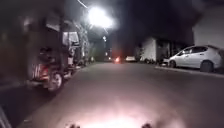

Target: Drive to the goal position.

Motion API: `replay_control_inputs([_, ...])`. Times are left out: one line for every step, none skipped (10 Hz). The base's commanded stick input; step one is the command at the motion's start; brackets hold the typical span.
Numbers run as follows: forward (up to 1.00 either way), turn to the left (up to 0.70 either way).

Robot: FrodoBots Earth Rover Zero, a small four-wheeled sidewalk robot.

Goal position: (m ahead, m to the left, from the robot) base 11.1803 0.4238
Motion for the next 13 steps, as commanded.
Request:
replay_control_inputs([1.0, -0.21])
replay_control_inputs([1.0, -0.19])
replay_control_inputs([1.0, -0.16])
replay_control_inputs([1.0, -0.13])
replay_control_inputs([1.0, -0.1])
replay_control_inputs([1.0, -0.07])
replay_control_inputs([1.0, -0.05])
replay_control_inputs([1.0, -0.02])
replay_control_inputs([1.0, 0.0])
replay_control_inputs([1.0, 0.0])
replay_control_inputs([1.0, 0.0])
replay_control_inputs([1.0, 0.0])
replay_control_inputs([1.0, 0.0])
